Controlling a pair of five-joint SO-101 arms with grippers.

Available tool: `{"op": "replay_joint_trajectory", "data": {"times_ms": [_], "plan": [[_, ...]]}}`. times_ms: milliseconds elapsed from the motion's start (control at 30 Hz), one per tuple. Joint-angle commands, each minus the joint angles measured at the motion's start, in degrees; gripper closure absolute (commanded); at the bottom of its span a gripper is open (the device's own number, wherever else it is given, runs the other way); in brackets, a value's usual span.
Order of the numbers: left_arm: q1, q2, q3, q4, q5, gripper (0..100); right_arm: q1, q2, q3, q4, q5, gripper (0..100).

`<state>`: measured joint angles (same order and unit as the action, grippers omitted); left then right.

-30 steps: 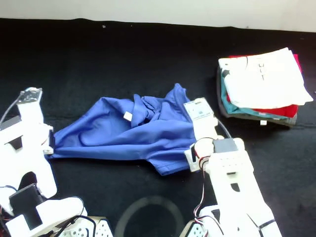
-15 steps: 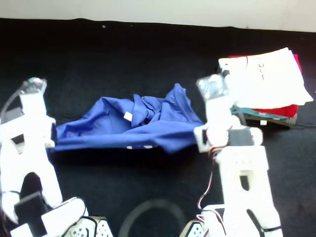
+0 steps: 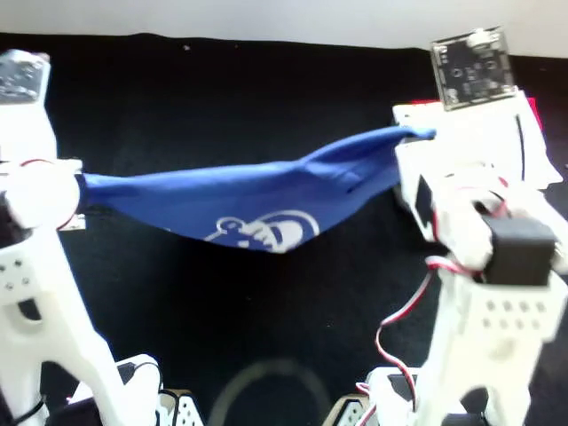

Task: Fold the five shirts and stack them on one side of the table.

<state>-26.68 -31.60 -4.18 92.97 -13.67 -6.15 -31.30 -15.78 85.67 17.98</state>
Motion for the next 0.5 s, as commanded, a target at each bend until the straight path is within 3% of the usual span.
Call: {"op": "replay_joint_trajectory", "data": {"times_ms": [0, 133, 467], "plan": [[-2.8, -1.4, -9.5, 1.1, 0.3, 99, 1.2, -0.3, -9.9, 2.3, 1.8, 99.3], [-5.7, -1.4, -14.6, 2.4, 0.3, 99, 2.9, -0.3, -16.0, 4.2, 1.8, 99.3], [-5.5, -1.5, -18.9, 6.1, 0.3, 99, 3.0, -0.3, -29.6, 8.3, 1.8, 99.3]]}}
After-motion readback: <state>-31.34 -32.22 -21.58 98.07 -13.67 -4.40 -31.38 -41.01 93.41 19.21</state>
